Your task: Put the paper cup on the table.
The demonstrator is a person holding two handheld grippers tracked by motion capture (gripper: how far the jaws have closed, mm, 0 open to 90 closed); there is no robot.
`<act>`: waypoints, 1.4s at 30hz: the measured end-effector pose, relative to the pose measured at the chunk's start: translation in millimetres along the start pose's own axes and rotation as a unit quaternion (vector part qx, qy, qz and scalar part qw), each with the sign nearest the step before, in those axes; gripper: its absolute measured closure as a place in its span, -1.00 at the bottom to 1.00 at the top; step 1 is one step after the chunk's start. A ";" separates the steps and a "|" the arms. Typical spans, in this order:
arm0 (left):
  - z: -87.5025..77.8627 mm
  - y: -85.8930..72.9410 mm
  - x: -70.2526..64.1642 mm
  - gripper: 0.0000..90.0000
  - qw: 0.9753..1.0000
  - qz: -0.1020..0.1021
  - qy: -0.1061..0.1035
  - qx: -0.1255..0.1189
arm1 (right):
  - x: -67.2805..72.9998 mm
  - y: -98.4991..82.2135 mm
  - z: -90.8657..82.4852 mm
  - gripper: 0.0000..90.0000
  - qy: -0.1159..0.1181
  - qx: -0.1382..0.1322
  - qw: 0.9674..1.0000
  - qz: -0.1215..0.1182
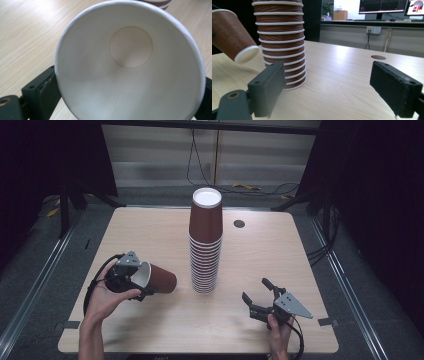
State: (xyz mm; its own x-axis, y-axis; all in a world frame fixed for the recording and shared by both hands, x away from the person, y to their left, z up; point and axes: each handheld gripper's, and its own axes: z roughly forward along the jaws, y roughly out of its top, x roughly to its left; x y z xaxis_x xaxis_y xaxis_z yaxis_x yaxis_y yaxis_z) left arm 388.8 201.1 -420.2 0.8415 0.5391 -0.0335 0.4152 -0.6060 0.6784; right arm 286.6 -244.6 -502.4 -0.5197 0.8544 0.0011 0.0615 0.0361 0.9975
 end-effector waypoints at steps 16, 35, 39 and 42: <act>7.9 29.4 27.3 -0.92 0.994 0.014 0.040 0.098 | 1.0 -1.0 -2.5 -0.71 -0.021 -0.012 1.000 0.002; 31.3 38.8 28.9 -0.90 0.988 0.018 0.075 0.136 | 1.0 -1.0 -2.6 -0.69 -0.016 -0.013 1.000 0.001; 33.2 31.9 29.0 -0.90 0.990 0.018 0.077 0.118 | 0.9 -1.2 -2.5 -0.69 -0.015 -0.015 1.000 0.002; 33.9 26.5 30.9 -0.90 0.992 0.016 0.074 0.105 | 0.9 -1.2 -2.6 -0.69 -0.015 -0.015 1.000 0.002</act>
State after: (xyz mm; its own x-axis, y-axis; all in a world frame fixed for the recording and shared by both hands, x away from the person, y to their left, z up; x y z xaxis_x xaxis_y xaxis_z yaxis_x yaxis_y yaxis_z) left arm 437.5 181.9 -428.1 0.8017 0.5887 0.1035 0.4661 -0.7241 0.5084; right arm 283.9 -245.2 -503.4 -0.4942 0.8694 0.0032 0.0376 0.0176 0.9991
